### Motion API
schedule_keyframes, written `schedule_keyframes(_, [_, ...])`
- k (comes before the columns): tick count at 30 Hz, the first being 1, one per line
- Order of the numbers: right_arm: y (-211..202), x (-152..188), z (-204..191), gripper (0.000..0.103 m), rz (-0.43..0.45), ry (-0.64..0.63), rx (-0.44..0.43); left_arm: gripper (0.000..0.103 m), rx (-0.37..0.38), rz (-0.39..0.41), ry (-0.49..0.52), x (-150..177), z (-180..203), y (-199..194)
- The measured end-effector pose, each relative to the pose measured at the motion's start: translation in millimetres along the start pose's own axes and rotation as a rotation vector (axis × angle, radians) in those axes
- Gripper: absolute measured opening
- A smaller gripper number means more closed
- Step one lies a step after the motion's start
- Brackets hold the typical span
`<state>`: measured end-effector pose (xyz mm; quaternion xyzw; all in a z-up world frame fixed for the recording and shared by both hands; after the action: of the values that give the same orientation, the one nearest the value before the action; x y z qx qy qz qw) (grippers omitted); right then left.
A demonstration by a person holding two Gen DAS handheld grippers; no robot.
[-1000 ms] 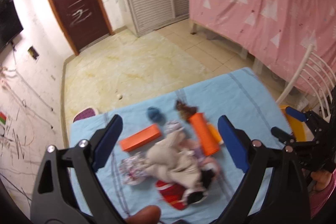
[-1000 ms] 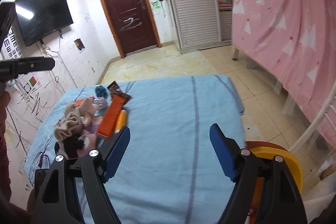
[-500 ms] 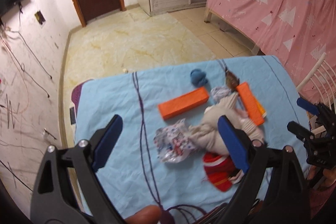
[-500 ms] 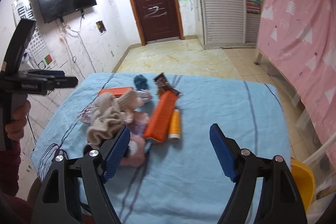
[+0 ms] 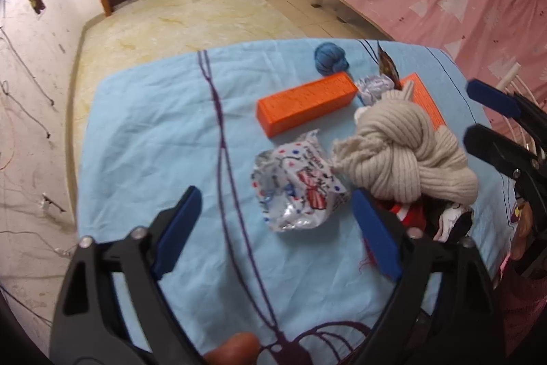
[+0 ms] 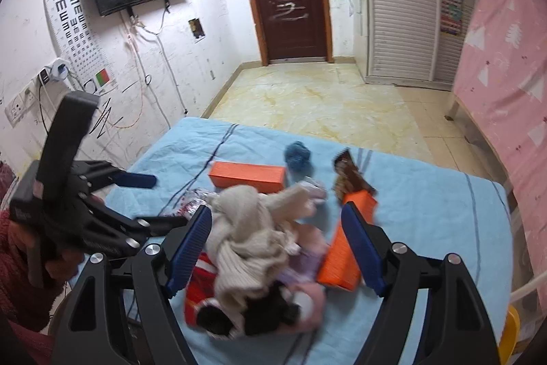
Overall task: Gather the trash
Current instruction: 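Move both tools back over the bedsheet clutter, then grasp the foil wrapper with the left tool while the right tool grasps the cream yarn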
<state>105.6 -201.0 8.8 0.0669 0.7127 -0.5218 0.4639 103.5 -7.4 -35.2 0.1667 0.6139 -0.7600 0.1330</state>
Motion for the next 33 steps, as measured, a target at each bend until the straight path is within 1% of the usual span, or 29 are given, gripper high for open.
schedule_keyframes(1, [5, -3, -4, 0.072, -0.007, -0.007, -0.007, 0.073, 0.007, -0.007, 0.002, 0, 2, 3])
schedule_keyframes(4, [17, -10, -12, 0.072, -0.023, -0.022, -0.019, 0.061, 0.027, -0.023, 0.013, 0, 7, 12])
schedule_keyframes(6, [24, -13, -15, 0.072, -0.036, -0.026, -0.020, 0.055, 0.034, -0.022, 0.016, 0, 10, 18])
schedule_keyframes(7, [29, -13, -15, 0.072, -0.046, -0.027, -0.020, 0.047, 0.032, -0.019, 0.021, 1, 11, 20])
schedule_keyframes(8, [33, -13, -16, 0.072, -0.059, -0.030, -0.020, 0.044, 0.030, -0.015, 0.026, 1, 12, 21])
schedule_keyframes(9, [37, -13, -17, 0.072, -0.071, -0.034, -0.015, 0.036, 0.026, -0.007, 0.033, 2, 13, 22])
schedule_keyframes(10, [41, -13, -19, 0.072, -0.082, -0.037, -0.010, 0.032, 0.023, -0.001, 0.041, 1, 15, 21])
schedule_keyframes(12, [48, -10, -21, 0.072, -0.101, -0.045, -0.005, 0.030, 0.002, 0.019, 0.059, 4, 18, 20])
schedule_keyframes(14, [52, -8, -22, 0.072, -0.114, -0.056, 0.019, 0.028, -0.001, 0.022, 0.056, 6, 18, 19])
schedule_keyframes(17, [54, -7, -20, 0.071, -0.103, -0.050, 0.028, 0.028, -0.007, 0.031, 0.045, 8, 15, 14])
schedule_keyframes(21, [61, -1, -23, 0.052, -0.122, -0.052, -0.011, 0.028, -0.021, 0.050, 0.037, 11, 9, 3])
schedule_keyframes(22, [63, -1, -27, 0.049, -0.124, -0.057, -0.018, 0.028, -0.025, 0.053, 0.035, 12, 8, 1])
schedule_keyframes(23, [64, -1, -31, 0.044, -0.125, -0.064, -0.022, 0.028, -0.035, 0.061, 0.032, 13, 6, -3])
schedule_keyframes(24, [64, -2, -34, 0.040, -0.124, -0.072, -0.020, 0.028, -0.041, 0.066, 0.029, 13, 4, -5])
schedule_keyframes(25, [63, -2, -36, 0.038, -0.123, -0.083, -0.013, 0.028, -0.043, 0.069, 0.026, 13, 3, -8])
schedule_keyframes(26, [62, -3, -38, 0.033, -0.119, -0.090, -0.005, 0.028, -0.049, 0.076, 0.021, 13, 1, -11])
schedule_keyframes(27, [60, -4, -39, 0.030, -0.115, -0.095, 0.001, 0.028, -0.054, 0.083, 0.018, 13, 0, -14])
schedule_keyframes(29, [55, -6, -42, 0.027, -0.101, -0.101, 0.012, 0.028, -0.059, 0.095, 0.012, 12, -3, -20])
schedule_keyframes(33, [43, -10, -43, 0.026, -0.065, -0.094, 0.014, 0.028, -0.071, 0.122, 0.008, 12, -2, -33])
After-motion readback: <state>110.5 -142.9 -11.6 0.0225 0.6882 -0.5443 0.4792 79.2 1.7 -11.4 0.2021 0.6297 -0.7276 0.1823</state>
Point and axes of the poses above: each gripper's, at about its wrist camera, not at the fingertips, and y roughly the way its jaws point, z to its right, x to its underside, the point moved 4 cm from there along y, roughly the way its jaws point, and after that the axes turned 10 degrees about -y, right-handed, at the moved point
